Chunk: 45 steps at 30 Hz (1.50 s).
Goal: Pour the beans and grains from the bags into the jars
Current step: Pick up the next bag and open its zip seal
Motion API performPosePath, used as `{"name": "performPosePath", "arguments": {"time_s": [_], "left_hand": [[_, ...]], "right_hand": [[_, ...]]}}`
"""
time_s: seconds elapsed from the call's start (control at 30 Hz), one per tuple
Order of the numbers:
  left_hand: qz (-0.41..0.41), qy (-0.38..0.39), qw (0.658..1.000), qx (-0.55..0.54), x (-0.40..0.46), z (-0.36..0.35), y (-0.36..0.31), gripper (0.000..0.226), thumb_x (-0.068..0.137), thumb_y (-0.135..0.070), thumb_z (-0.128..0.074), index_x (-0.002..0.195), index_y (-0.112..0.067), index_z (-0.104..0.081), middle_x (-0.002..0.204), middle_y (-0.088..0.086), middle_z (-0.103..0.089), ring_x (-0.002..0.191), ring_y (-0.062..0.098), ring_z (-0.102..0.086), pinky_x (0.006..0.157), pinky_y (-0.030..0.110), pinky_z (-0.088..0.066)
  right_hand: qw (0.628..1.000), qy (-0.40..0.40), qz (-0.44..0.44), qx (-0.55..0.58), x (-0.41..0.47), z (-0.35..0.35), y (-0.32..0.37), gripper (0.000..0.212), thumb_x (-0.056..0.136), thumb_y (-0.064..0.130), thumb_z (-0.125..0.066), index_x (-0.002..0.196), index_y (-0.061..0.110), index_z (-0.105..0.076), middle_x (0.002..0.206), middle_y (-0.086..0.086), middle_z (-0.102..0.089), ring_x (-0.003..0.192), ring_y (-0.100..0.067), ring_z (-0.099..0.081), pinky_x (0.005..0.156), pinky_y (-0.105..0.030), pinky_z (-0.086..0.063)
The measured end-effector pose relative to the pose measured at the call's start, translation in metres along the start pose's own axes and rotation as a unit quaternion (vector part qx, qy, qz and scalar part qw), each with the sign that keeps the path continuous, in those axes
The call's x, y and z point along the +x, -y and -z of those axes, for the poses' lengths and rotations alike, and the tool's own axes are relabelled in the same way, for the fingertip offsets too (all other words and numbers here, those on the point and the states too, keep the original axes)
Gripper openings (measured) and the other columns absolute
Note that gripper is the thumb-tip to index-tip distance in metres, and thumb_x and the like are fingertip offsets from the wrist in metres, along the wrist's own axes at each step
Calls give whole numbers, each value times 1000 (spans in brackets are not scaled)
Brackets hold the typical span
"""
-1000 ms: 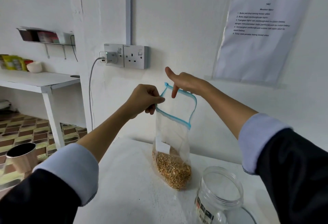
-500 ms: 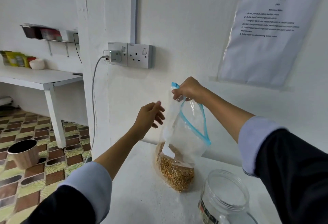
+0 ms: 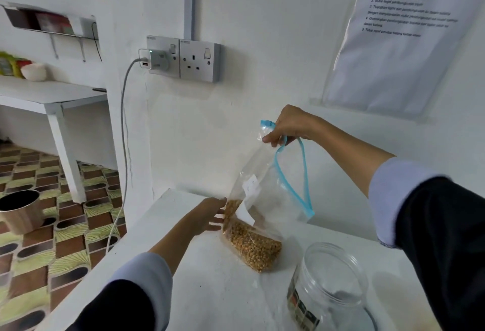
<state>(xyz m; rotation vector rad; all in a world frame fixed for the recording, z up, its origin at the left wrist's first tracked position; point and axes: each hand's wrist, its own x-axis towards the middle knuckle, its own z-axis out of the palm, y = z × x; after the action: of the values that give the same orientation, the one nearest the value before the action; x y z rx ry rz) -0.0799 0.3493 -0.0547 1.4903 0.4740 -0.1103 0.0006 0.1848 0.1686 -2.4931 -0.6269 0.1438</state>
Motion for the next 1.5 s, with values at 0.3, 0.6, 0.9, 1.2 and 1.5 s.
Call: {"name": "performPosePath", "arguments": {"time_s": [0.3,0.6,0.9,1.2,1.5], "left_hand": [[6,-42,988,-148,13,-6,19,30,99,-34,-48,102,-4,-55,106,16,-57,90,27,-57,86,41,-45],[-11,7,931,-366,22,-18,11,35,100,-37,-43,103,-6,-58,95,11,-60,88,27,-59,79,41,-48],[-130,16,846,-517,27,-11,-18,43,99,-45,-39,109,-11,-62,123,13,-59,115,30,-54,103,45,-39],[-144,69,849,-503,10,-16,-19,74,89,-69,-32,119,-7,-59,122,22,-62,117,38,-55,105,52,-37],[-163,105,870,-453,-3,-10,-25,59,91,-55,-37,112,-4,-59,116,18,-64,113,35,-56,99,48,-41]], "right_hand": [[984,-150,85,34,5,12,21,33,81,25,-76,98,-3,-70,93,-10,-71,75,-17,-64,83,-28,-52],[967,-166,161,105,-13,36,31,19,82,20,-74,83,2,-72,86,-5,-72,77,-17,-68,76,-16,-55],[935,-202,229,183,-29,62,31,21,84,20,-70,98,4,-72,85,-2,-70,63,-2,-63,61,-3,-45],[922,-205,254,209,-28,64,39,26,83,15,-72,101,-4,-71,86,-9,-71,63,-3,-67,69,-14,-52],[919,-213,235,233,-31,72,35,22,82,12,-74,97,-4,-71,70,2,-73,61,-4,-67,67,-17,-53]]}}
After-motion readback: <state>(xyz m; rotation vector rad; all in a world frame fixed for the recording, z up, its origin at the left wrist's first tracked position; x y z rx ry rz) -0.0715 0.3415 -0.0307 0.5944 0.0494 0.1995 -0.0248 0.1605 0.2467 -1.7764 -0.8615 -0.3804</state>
